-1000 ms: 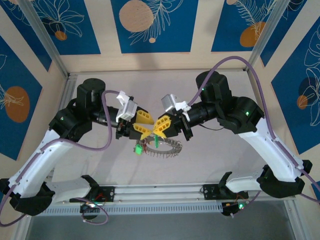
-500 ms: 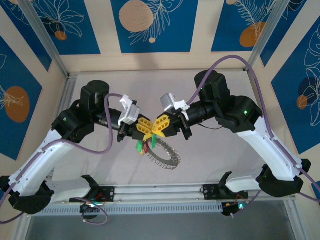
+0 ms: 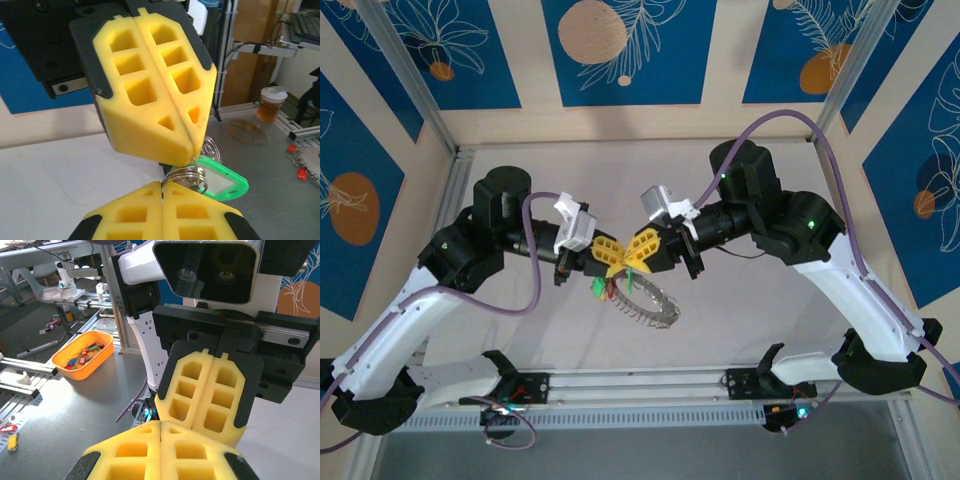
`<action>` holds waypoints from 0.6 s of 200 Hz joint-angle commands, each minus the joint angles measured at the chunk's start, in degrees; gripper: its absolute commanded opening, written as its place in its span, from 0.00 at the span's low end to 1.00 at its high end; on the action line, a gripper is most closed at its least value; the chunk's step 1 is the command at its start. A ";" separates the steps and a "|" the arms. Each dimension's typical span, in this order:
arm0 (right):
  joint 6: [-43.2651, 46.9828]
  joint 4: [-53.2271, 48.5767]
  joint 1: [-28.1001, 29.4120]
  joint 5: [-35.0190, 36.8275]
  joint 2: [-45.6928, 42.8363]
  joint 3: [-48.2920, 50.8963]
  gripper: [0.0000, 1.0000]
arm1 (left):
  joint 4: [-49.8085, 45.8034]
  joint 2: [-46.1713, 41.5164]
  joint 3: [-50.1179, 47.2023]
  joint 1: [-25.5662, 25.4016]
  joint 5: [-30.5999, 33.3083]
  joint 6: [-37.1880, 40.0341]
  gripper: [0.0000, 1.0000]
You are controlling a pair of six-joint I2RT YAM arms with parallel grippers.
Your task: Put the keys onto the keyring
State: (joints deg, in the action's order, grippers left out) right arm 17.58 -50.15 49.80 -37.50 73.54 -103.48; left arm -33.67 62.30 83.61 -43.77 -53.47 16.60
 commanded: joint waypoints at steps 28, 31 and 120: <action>-0.52 2.56 -0.87 -0.73 -3.13 0.73 0.00 | 0.54 -0.37 0.32 -0.54 8.99 -1.16 0.00; -0.48 2.58 -0.91 -0.64 -3.20 0.80 0.00 | 0.46 -0.37 0.34 -0.53 9.38 -1.19 0.00; -1.50 4.06 -3.00 -0.11 -4.70 3.17 0.00 | 0.38 -1.37 0.59 -0.50 11.65 -1.36 0.00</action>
State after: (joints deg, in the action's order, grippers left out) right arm 16.97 -48.29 47.37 -36.01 70.13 -100.90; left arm -33.43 61.98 83.61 -44.05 -42.74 15.57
